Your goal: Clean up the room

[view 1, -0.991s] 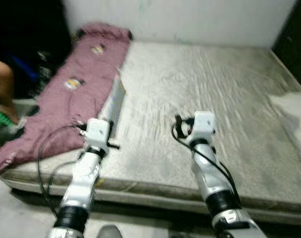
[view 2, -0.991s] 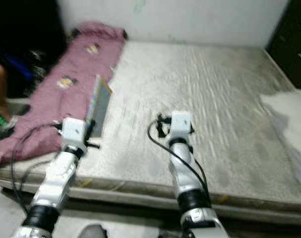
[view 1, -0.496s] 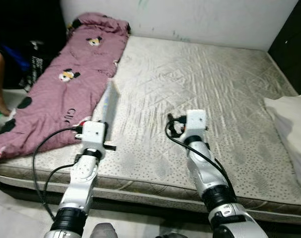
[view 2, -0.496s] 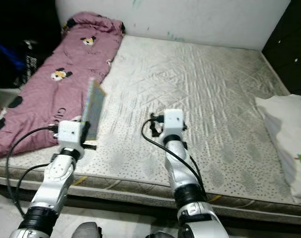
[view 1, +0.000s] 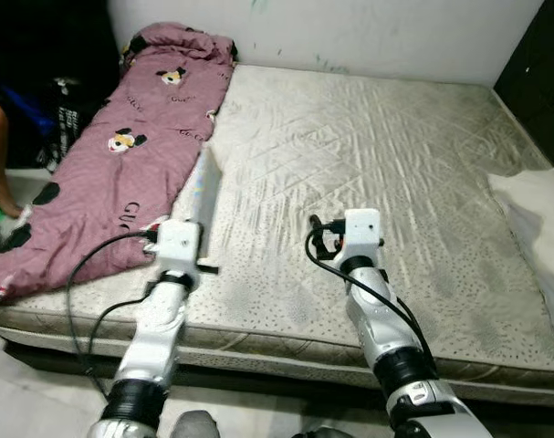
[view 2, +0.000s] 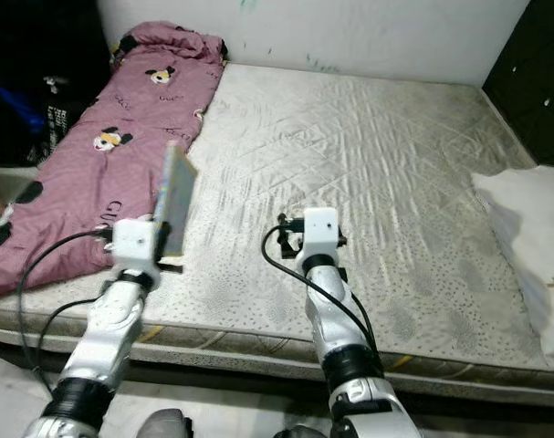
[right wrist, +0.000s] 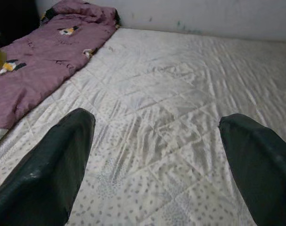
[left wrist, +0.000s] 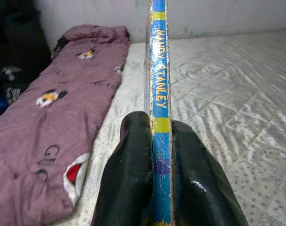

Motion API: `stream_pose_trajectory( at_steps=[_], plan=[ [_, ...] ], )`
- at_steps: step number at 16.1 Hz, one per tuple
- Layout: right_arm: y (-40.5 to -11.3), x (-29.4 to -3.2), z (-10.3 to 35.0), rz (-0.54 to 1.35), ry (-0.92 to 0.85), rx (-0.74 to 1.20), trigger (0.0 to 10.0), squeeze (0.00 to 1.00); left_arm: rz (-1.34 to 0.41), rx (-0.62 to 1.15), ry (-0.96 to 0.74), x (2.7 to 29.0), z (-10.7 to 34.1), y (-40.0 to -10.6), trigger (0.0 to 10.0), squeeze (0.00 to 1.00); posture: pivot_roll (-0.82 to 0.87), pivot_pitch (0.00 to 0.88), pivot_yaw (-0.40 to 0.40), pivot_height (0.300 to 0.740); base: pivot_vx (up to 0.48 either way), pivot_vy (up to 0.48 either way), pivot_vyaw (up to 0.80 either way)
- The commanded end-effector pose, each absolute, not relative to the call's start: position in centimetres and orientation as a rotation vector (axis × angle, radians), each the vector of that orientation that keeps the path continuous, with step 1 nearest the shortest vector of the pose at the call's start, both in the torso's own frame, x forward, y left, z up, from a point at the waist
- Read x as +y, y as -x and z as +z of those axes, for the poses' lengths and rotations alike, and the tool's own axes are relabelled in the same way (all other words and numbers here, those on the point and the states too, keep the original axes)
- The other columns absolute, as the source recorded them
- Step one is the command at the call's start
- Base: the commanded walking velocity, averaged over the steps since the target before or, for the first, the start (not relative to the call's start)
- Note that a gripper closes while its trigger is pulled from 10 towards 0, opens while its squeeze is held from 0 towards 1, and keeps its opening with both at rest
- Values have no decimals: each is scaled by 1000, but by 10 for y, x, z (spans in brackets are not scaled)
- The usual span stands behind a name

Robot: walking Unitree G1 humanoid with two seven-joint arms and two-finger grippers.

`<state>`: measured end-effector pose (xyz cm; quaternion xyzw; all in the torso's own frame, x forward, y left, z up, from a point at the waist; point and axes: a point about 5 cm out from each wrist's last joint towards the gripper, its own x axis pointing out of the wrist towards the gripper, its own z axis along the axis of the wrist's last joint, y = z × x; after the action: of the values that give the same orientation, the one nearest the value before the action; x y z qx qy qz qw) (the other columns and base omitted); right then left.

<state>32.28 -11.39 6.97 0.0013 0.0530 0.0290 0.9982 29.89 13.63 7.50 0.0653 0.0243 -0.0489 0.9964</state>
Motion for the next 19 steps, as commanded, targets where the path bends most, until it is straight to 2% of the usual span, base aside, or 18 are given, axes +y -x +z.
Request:
stream_pose_trajectory(
  at_steps=[1,4,10,14,19],
  plan=[
    [-323,-118,73,30,-18,83,10000,0,-138,4,-143,129,85,-304,10000,0,56,0,14,740,0,0,0],
    [-320,-118,73,23,-24,76,10000,0,-186,-2,-136,121,86,-305,10000,0,39,0,32,740,0,0,0],
    [-319,-113,77,36,-37,60,10000,0,-138,-44,-201,128,94,-304,10000,0,55,0,17,740,0,0,0],
    [-320,-108,80,53,-52,51,10000,0,-110,-32,-168,139,92,-303,10000,0,68,0,0,740,0,0,0],
    [-322,-106,81,73,-37,59,10000,0,-124,-18,-142,137,89,-300,10000,0,76,0,-21,740,0,0,90]
  ],
)
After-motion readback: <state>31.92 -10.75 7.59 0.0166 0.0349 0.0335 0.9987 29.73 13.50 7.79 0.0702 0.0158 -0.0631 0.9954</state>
